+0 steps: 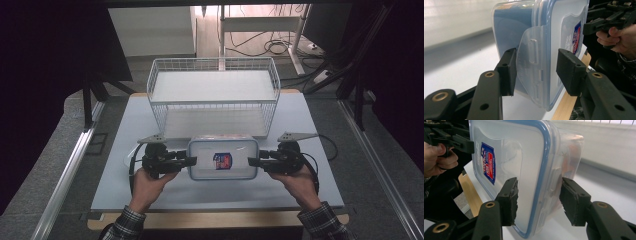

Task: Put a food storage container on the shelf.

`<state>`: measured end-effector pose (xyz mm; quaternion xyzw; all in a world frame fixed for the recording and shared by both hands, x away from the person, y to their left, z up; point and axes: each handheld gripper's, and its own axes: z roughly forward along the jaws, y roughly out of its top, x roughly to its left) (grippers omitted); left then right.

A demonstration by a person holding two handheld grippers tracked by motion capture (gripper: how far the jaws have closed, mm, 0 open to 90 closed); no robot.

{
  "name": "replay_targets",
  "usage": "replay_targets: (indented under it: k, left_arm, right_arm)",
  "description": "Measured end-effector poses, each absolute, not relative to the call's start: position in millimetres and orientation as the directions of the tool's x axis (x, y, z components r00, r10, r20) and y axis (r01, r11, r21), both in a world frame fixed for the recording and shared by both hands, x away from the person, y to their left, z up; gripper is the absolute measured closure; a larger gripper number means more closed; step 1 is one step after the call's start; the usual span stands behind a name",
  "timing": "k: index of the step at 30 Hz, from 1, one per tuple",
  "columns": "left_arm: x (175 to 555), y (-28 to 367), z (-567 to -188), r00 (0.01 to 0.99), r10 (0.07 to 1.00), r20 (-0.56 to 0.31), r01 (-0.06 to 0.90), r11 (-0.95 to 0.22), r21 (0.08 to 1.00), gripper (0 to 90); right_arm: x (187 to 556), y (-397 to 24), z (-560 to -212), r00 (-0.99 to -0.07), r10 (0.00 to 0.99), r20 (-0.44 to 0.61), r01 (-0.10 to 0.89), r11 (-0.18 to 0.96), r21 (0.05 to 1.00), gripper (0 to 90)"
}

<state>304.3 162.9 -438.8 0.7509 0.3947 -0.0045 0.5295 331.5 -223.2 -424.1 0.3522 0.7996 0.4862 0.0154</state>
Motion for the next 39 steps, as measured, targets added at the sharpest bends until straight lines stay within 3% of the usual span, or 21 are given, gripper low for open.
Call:
replay_targets:
  k: [25,39]
  left_arm:
    - [335,176,-365,0.711,0.607,-0.354,0.515,-0.107,0.85,52.0]
    - [360,177,-340,0.718,0.612,-0.331,0.49,-0.107,0.865,52.0]
  right_arm:
    - [369,-211,-350,-0.791,0.559,0.25,0.451,0.255,0.855,49.9]
    - [393,-207,-324,-0.789,0.567,0.238,0.429,0.23,0.874,49.5]
